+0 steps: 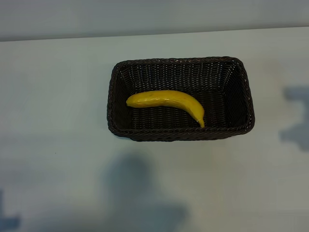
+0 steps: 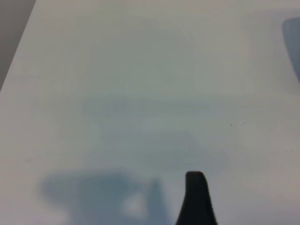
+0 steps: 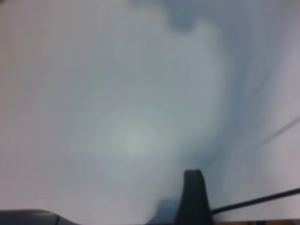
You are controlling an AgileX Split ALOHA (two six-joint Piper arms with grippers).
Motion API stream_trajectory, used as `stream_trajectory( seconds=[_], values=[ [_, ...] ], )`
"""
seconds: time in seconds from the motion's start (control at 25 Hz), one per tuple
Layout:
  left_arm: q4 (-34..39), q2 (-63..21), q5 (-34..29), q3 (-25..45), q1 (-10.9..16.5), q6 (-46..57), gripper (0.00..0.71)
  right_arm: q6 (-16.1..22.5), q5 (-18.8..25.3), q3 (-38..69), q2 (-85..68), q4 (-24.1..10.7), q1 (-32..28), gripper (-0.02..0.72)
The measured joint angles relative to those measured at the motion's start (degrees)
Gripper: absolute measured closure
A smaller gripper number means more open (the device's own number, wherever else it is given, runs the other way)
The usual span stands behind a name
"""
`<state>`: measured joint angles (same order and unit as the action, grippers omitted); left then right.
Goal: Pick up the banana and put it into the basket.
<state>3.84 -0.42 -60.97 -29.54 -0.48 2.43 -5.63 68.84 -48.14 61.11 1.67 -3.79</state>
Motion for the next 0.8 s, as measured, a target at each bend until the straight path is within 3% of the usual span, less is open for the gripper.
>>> stream_trajectory(
  seconds=[0.24,0.48,0.8],
  values=[
    [0.00,0.00,0.00,0.00,0.00,-0.17,0.150,0.00,-6.04,11.68,-17.28,0.00,0.00,0.176],
    [0.00,0.00,0.00,0.00,0.00,-0.13,0.150,1.22,-6.65,19.85,-30.02,0.05,0.00,0.179],
    [0.00,0.00,0.00,0.00,0.00,-0.13,0.150,2.90,-7.16,20.26,-43.91,0.05,0.00,0.179]
  ],
)
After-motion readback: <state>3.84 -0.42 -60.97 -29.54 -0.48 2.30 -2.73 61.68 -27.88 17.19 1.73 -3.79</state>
